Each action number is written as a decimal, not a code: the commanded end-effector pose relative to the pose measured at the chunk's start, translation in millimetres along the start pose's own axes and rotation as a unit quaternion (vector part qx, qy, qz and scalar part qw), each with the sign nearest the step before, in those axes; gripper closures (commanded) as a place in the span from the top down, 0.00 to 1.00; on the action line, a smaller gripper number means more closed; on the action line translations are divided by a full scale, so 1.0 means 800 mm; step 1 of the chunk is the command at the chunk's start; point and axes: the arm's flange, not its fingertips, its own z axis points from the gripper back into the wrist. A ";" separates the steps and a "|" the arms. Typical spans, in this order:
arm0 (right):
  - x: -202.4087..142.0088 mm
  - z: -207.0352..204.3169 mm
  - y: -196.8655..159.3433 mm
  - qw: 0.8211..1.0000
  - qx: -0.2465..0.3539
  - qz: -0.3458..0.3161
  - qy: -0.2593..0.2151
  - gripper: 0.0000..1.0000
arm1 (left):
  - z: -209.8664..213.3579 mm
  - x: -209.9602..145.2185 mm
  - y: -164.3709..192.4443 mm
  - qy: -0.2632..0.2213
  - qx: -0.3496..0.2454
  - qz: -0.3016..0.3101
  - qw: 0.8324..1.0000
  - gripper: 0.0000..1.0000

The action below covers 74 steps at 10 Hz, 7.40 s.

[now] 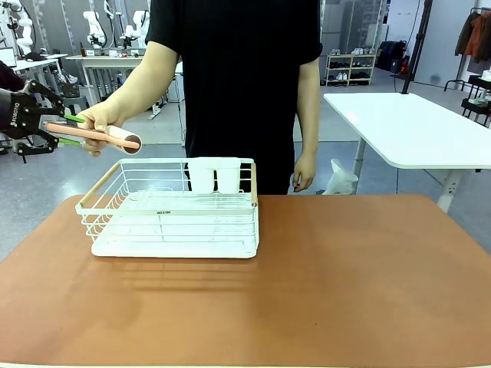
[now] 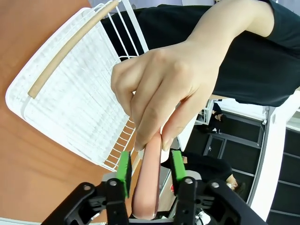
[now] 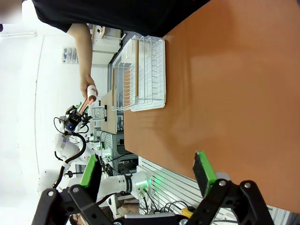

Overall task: Clean the table.
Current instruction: Pick up the Lint Roller when the human hands it over, then clean the table with the Lint Roller when the human lifts the Dish drying rack.

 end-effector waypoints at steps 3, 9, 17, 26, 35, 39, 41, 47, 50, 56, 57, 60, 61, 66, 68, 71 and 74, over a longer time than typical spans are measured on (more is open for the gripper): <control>-0.002 0.001 0.005 1.000 0.006 0.002 -0.003 1.00 | 0.001 -0.004 0.008 -0.013 -0.021 -0.004 1.000 0.02; -0.002 0.001 0.005 1.000 0.006 0.002 -0.003 1.00 | 0.002 0.002 0.000 -0.003 -0.002 0.001 1.000 0.00; -0.002 0.001 0.005 1.000 0.006 0.002 -0.003 1.00 | 0.002 0.002 0.000 -0.003 -0.002 0.001 1.000 0.00; -0.002 0.001 0.005 1.000 0.006 0.002 -0.003 1.00 | 0.002 0.002 0.000 -0.003 -0.002 0.001 1.000 0.00; -0.002 0.001 0.005 1.000 0.006 0.002 -0.003 1.00 | 0.002 0.002 0.000 -0.003 -0.002 0.001 1.000 0.00; -0.002 0.001 0.005 1.000 0.006 0.002 -0.003 1.00 | 0.002 0.003 0.001 -0.002 -0.001 0.001 1.000 0.21; -0.002 0.001 0.005 1.000 0.006 0.002 -0.003 1.00 | 0.037 0.009 -0.044 -0.018 0.099 -0.152 0.983 0.21; -0.002 0.001 0.005 1.000 0.006 0.002 -0.003 1.00 | -0.069 0.069 -0.092 0.218 0.287 -0.329 0.873 0.21; -0.002 0.001 0.005 1.000 0.006 0.002 -0.003 1.00 | -0.130 0.085 -0.075 0.234 0.278 -0.336 0.869 0.21; -0.002 0.001 0.005 1.000 0.006 0.002 -0.003 1.00 | -0.137 0.069 -0.064 0.249 0.284 -0.333 0.864 0.21; -0.002 0.001 0.005 1.000 0.006 0.002 -0.003 1.00 | -0.146 0.075 -0.064 0.249 0.279 -0.328 0.867 0.21; -0.002 0.001 0.005 1.000 0.006 0.002 -0.003 1.00 | -0.207 0.083 -0.063 0.262 0.259 -0.322 0.872 0.21; -0.002 0.001 0.005 1.000 0.006 0.002 -0.003 1.00 | -0.223 0.089 -0.062 0.266 0.253 -0.315 0.875 0.21; -0.002 0.001 0.005 1.000 0.006 0.002 -0.003 1.00 | -0.294 0.110 -0.038 0.283 0.232 -0.314 0.876 0.21; -0.002 0.001 0.005 1.000 0.006 0.002 -0.003 1.00 | -0.307 0.112 -0.019 0.271 0.244 -0.316 0.876 0.21; -0.002 0.001 0.005 1.000 0.006 0.002 -0.003 1.00 | -0.326 0.110 0.005 0.281 0.240 -0.308 0.876 0.21; -0.002 0.001 0.005 1.000 0.006 0.002 -0.003 1.00 | -0.343 0.103 0.024 0.281 0.240 -0.309 0.876 0.21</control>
